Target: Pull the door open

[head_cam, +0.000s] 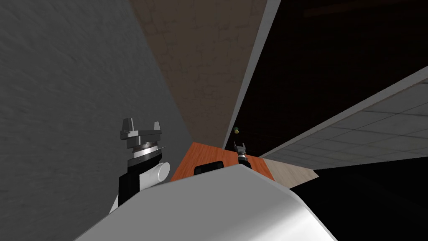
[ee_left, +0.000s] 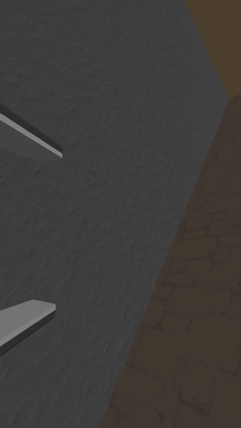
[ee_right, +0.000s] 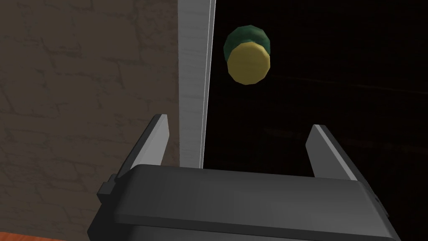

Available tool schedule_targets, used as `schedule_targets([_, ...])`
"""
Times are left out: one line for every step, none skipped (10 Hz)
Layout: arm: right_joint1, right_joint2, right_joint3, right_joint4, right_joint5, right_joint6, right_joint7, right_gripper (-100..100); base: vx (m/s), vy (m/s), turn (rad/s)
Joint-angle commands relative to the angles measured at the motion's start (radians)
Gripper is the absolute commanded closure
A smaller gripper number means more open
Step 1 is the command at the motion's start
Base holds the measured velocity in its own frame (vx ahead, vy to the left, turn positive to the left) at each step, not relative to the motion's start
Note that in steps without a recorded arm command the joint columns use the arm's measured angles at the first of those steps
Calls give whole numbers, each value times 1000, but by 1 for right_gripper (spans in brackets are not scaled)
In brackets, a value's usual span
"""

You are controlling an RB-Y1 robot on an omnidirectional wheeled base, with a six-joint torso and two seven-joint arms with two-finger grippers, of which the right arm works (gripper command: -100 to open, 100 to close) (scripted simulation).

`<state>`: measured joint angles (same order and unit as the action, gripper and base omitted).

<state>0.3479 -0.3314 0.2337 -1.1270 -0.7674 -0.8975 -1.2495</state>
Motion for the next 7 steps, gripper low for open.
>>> schedule_targets([-10,-11,3,35,-25,-7,-33,-100,124,-72,61])
schedule_targets([-11,-13,4,45,-33,-11,-43,-100,108,-54,49])
schedule_targets([-13,-17,7,59,-43,-16,-56,-100,88,-46,54])
schedule_targets([-14,-14,5,54,-36,-13,-47,-100,39,-23,15])
schedule_targets([-20,-22,1,72,-41,-18,-63,-100,119,-20,62])
schedule_targets([-21,-24,-1,78,-43,-19,-67,-100,191,-66,60])
schedule_targets([-25,-30,-5,91,-46,-21,-78,-100,188,-61,69])
